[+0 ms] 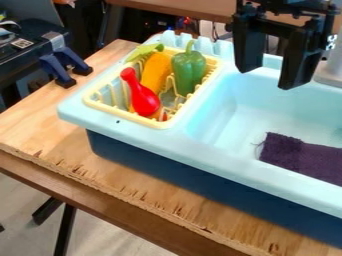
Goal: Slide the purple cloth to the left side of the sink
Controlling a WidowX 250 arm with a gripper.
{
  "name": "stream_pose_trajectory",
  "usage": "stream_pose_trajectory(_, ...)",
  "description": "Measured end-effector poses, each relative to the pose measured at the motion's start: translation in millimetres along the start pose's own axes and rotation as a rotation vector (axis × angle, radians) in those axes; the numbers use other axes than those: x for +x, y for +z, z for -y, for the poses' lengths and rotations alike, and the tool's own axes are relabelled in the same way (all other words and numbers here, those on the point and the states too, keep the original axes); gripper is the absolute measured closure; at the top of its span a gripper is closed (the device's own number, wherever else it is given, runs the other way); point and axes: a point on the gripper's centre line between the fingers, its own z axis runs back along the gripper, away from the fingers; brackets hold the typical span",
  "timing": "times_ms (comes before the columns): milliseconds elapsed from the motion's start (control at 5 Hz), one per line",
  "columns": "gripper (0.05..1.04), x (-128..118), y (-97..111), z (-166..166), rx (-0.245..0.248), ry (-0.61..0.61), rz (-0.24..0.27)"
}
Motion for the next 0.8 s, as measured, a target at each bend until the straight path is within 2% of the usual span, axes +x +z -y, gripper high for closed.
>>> stream_pose_trajectory(200,0.081,-0.6,-12.4,-0.7,-0.004,0.003,-0.041)
stream_pose_trajectory(400,0.081,8.9,-27.7,10.1,0.019,0.011,0.001)
stream_pose_trajectory(600,0.081,23.6,-42.4,31.4,0.012,-0.035,0.024)
stream_pose_trajectory(800,0.081,40.7,-65.8,46.3,-0.004,-0.089,0.039)
